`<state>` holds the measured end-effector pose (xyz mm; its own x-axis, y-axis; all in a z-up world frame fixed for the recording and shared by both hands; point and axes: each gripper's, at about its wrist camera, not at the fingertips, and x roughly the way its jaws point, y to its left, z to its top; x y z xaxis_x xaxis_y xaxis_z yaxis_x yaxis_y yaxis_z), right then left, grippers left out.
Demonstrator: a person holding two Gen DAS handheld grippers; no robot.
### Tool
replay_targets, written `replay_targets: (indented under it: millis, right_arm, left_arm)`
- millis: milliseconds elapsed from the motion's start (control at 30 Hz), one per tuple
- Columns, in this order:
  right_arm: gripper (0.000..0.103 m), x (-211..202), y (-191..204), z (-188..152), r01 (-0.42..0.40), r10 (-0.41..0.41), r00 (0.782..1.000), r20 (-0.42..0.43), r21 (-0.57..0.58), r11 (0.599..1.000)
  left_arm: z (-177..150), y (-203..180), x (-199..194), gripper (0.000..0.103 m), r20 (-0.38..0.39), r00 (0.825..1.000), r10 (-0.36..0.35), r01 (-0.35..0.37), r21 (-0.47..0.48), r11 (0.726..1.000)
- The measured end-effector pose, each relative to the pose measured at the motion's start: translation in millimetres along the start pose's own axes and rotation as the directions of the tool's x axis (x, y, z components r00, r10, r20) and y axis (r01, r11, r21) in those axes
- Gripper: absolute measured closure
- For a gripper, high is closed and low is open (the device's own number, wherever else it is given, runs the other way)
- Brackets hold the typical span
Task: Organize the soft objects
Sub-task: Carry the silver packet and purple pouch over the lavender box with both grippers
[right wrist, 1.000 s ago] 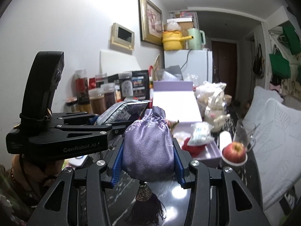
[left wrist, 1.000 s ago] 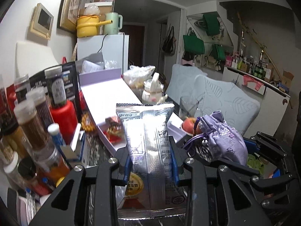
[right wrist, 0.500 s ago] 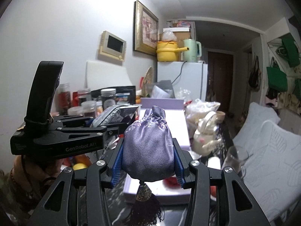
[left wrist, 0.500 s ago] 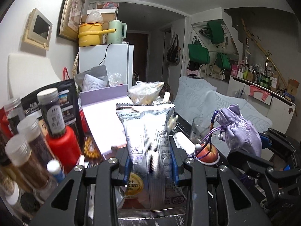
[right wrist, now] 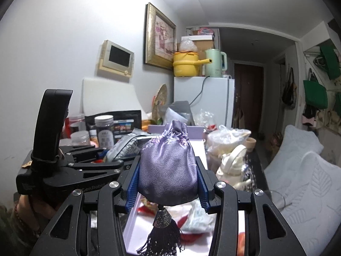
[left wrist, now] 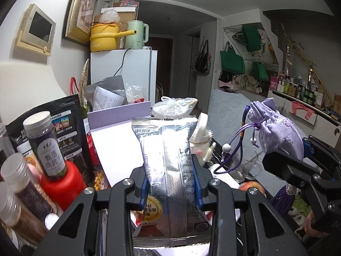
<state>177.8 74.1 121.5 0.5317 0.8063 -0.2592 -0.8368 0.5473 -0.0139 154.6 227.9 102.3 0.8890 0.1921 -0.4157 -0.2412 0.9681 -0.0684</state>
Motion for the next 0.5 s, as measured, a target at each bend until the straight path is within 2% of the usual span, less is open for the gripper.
replay_targets:
  millis: [300, 500]
  right_arm:
    - [0.057, 45, -21, 4, -0.002, 0.002, 1.000, 0.001, 0.017, 1.000]
    - [0.057, 76, -36, -3, -0.006, 0.008, 0.999, -0.034, 0.048, 0.999]
  left_arm:
    - [13, 14, 36, 0.070, 0.014, 0.998, 0.067, -0.066, -0.014, 0.998]
    - [11, 21, 64, 0.070, -0.019, 0.993, 0.114, -0.114, -0.010, 0.993]
